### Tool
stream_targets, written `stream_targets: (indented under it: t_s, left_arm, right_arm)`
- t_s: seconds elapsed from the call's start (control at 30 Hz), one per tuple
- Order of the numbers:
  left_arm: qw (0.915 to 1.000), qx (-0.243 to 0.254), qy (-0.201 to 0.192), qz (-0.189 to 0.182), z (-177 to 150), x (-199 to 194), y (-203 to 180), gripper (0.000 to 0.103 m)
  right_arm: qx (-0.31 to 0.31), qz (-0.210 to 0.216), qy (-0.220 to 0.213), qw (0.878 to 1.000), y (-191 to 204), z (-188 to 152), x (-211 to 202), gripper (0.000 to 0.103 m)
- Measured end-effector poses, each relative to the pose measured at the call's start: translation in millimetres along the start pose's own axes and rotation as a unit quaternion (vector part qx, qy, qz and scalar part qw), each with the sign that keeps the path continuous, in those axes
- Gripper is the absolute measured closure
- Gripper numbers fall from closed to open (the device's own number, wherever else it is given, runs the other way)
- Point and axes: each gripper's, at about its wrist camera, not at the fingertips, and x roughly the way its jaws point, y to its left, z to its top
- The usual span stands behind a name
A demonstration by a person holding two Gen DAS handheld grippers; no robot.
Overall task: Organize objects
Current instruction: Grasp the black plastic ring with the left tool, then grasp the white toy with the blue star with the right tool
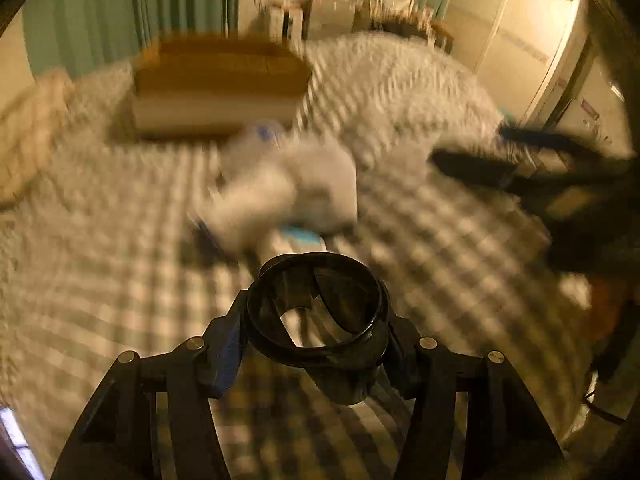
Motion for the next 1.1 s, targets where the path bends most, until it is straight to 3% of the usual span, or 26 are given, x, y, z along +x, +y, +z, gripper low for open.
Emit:
stream_targets:
  t_s: [0.17, 0.27, 0.37, 0.53, 0.63, 0.7, 0.9, 0.97, 1.1]
  left_arm:
    - [0.9954, -0.019, -0.057, 0.074, 16, -44, 42, 0.044]
    - [0.9910, -0.040, -0.059, 0.114, 21, -44, 71, 0.044]
    - [0.9889, -0.058, -0.053, 0.126, 18, -38, 95, 0.044]
    - [0.9893, -0.069, -0.047, 0.120, 15, -25, 106, 0.044]
    - [0.9901, -0.070, -0.049, 0.111, 13, -20, 112, 0.044]
    - [0.9910, -0.072, -0.048, 0.103, 16, -14, 114, 0.044]
    - [0.9923, -0.080, -0.042, 0.085, 15, -6, 115, 0.044]
    - [0.9926, -0.078, -0.044, 0.081, 13, -8, 115, 0.044]
    - [0.9936, -0.077, -0.049, 0.067, 12, -15, 112, 0.044]
  right_arm:
    - [-0.011, 0.007, 0.004, 1.000, 14, 2, 3, 0.002]
    - [-0.020, 0.024, 0.021, 0.999, 30, 3, 13, 0.002]
    - [-0.046, 0.042, 0.049, 0.997, 57, 2, 29, 0.003]
    - [-0.082, 0.084, 0.125, 0.985, 101, -6, 69, 0.026]
    - [-0.074, 0.076, 0.167, 0.980, 108, -12, 98, 0.029]
    - [-0.076, 0.049, 0.171, 0.981, 110, -12, 108, 0.029]
    - [-0.067, 0.027, 0.185, 0.980, 111, -5, 133, 0.030]
    - [-0.064, 0.036, 0.188, 0.979, 111, -5, 135, 0.049]
    - [-0.066, 0.036, 0.163, 0.984, 109, -7, 116, 0.049]
